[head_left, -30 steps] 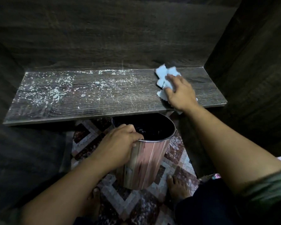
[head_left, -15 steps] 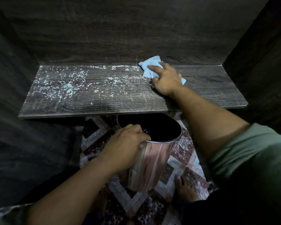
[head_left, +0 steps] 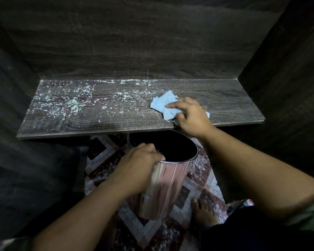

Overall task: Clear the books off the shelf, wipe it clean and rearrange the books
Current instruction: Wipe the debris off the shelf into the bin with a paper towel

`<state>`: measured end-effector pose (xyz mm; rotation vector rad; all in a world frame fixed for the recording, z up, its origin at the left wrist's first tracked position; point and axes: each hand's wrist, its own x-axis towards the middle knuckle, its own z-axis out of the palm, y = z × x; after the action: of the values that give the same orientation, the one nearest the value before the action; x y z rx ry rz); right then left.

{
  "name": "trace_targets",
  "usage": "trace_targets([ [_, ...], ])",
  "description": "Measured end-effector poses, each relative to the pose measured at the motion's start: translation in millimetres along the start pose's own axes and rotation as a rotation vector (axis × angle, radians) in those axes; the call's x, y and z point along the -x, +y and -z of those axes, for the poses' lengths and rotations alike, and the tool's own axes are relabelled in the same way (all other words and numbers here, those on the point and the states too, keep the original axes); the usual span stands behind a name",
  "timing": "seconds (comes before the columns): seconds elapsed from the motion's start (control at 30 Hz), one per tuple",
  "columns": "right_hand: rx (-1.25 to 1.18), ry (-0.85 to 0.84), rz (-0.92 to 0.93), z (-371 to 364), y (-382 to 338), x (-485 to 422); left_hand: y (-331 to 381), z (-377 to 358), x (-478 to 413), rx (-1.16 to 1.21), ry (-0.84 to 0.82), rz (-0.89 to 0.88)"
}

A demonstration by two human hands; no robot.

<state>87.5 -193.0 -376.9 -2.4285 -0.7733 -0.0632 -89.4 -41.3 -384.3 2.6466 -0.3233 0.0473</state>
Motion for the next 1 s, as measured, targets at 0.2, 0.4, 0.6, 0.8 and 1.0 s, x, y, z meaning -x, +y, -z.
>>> trace_targets([
  [0.2,-0.022,0.321,-0.139,20.3,-23.0,-55.1,1.8,2.8,-1.0,-0.012,-0.005,0.015],
  [0.4,0.403,-0.211,-0.003,-4.9,-20.4,-87.2,-1.5,3.2,0.8,-0.019,0.011,0.026],
  [0.6,0.296,-0.170,-0.070,-13.9,-8.7,-95.5,-5.3,2.9,3.1,-0.019,0.002,0.036],
  [0.8,0.183,-0.073,0.024,-8.9,-0.1,-55.0,-2.7,3.0,3.0,-0.007,0.009,0.029],
  [1.0,0.199,-0.179,0.176,5.9,8.5,-3.2,-0.1,3.5,2.1,-0.015,-0.007,0.019],
])
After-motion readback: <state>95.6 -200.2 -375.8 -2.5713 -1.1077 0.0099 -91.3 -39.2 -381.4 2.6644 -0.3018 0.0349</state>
